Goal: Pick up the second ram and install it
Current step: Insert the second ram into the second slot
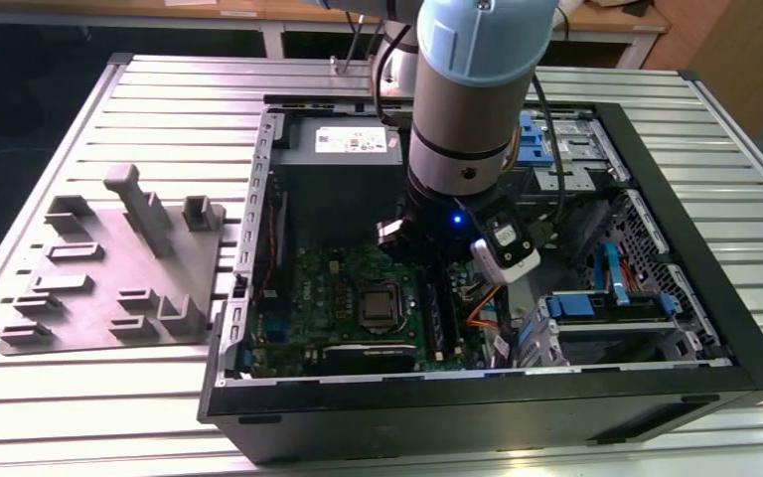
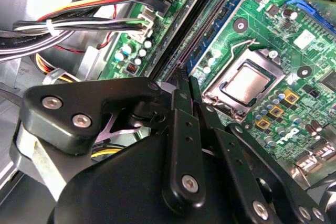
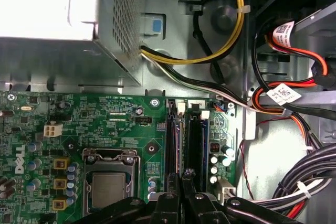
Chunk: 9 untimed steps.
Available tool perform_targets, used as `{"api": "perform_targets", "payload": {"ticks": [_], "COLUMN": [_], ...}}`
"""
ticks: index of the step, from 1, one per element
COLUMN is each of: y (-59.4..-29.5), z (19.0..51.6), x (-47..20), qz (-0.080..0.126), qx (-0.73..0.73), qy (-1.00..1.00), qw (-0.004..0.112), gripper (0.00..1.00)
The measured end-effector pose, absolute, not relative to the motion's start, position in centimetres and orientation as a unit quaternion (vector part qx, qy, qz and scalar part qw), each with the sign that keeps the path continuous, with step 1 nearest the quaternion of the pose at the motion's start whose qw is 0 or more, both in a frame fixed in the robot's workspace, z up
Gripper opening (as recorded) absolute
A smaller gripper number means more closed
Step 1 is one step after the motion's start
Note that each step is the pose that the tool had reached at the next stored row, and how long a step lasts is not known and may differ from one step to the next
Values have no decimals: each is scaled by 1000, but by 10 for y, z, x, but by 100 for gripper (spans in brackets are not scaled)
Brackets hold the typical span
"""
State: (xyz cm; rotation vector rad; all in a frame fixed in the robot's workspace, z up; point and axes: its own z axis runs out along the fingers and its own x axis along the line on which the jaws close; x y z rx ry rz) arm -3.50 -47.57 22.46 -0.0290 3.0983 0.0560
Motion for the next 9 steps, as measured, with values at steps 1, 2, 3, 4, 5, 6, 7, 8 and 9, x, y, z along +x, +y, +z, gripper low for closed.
{"api": "perform_targets", "payload": {"ticks": [1,2,3,4,5,6,7,8,9], "y": [-476,-476,-476,-476,-476,-476,-476,-476,-476], "z": [225,225,225,225,225,225,225,225,225], "x": [-35,-35,-35,-34,-34,-33,-33,-33,-32], "qz": [18,18,18,18,18,18,18,18,18], "qx": [-9,-9,-8,-7,-6,-4,-3,-2,-2], "qy": [1000,1000,1000,1000,1000,1000,1000,1000,1000], "qw": [21,21,21,21,21,21,21,21,21], "gripper": [13,13,13,13,13,13,13,13,13]}}
